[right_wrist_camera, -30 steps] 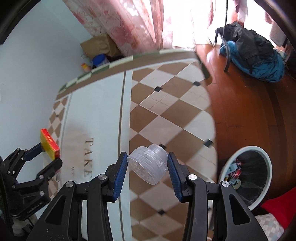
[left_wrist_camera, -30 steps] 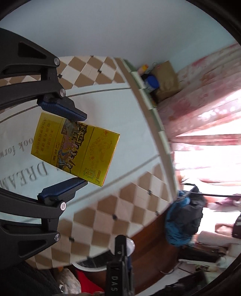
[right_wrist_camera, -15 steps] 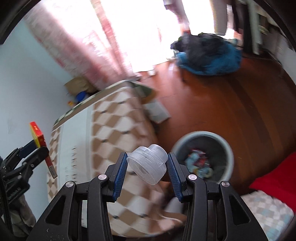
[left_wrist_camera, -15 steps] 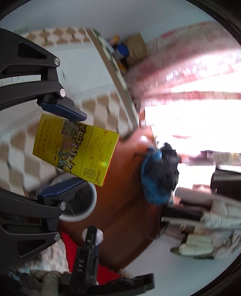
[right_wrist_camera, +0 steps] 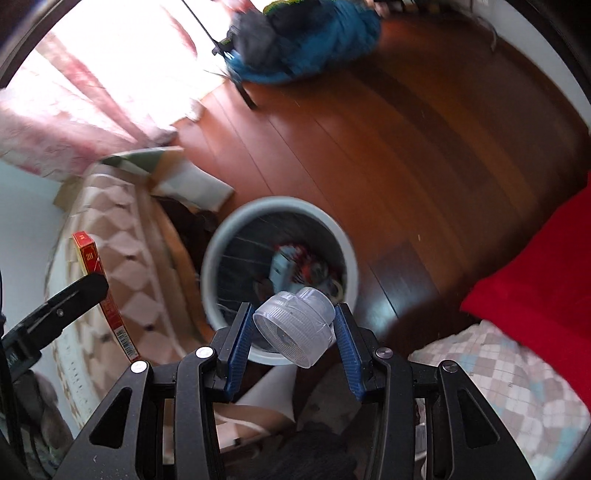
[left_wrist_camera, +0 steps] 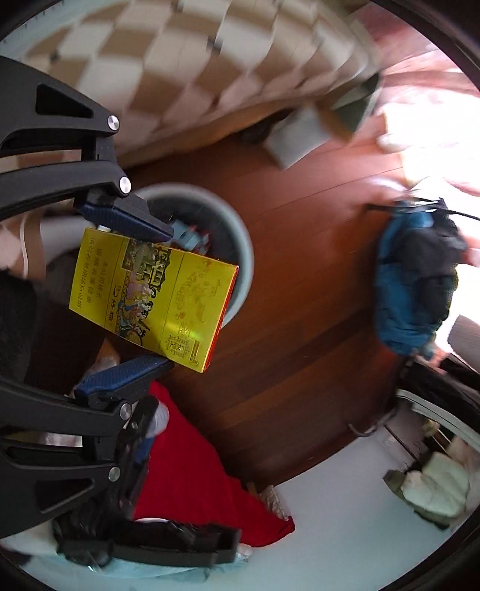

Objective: Collect trash
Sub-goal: 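Carry the yellow box and clear cup with both tools over the bin, then open both tools to drop the yellow box and cup into the bin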

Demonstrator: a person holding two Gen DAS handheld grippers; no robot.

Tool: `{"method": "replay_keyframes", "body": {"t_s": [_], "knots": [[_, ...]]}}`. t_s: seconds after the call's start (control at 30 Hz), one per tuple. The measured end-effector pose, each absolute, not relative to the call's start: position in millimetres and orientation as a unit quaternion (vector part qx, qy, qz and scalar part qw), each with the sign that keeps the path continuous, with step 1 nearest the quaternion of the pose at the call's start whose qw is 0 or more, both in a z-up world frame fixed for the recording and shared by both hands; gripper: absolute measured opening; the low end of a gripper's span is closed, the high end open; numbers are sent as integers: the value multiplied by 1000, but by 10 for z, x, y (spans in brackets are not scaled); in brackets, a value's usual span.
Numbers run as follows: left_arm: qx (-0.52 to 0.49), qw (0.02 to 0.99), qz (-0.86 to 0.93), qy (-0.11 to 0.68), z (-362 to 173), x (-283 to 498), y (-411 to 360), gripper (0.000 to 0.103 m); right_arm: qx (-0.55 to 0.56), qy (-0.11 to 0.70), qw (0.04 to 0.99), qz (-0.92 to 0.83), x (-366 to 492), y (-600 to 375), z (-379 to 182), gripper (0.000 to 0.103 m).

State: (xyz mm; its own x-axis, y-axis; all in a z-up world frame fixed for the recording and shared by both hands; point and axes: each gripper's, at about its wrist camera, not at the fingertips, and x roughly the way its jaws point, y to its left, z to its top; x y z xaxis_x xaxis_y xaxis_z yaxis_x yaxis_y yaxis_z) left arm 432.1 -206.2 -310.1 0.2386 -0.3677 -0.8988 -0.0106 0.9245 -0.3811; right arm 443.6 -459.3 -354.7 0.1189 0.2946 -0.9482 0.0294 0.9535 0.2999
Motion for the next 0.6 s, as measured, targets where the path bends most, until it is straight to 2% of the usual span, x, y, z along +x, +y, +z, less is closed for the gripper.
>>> {"method": "replay_keyframes", "body": {"t_s": [0.2,0.27,0.4,0.43,0.5,0.57,0.6], "knots": [[-240,710,-116,652,-3695,4579,-2117,62,129,686,710,91,4555,-4610,-4094,46],[-244,701,-104,662,-3802,4615,-2096,67,131,693,702,100,4595,-4553,-4206,46],[-227,701,-85,671,-3822,4628,-2066,95,131,702,691,114,4606,-4456,-4359,47],[-218,704,-79,672,-3814,4625,-2060,96,133,706,686,118,4614,-4429,-4395,47],[-196,714,-62,669,-3789,4585,-1998,96,134,712,678,125,4605,-4380,-4457,57],[-169,732,-38,659,-3700,4513,-1942,96,134,714,676,126,4589,-4334,-4466,79],[-154,741,-27,653,-3656,4468,-1919,96,133,714,676,125,4589,-4324,-4451,83]]}}
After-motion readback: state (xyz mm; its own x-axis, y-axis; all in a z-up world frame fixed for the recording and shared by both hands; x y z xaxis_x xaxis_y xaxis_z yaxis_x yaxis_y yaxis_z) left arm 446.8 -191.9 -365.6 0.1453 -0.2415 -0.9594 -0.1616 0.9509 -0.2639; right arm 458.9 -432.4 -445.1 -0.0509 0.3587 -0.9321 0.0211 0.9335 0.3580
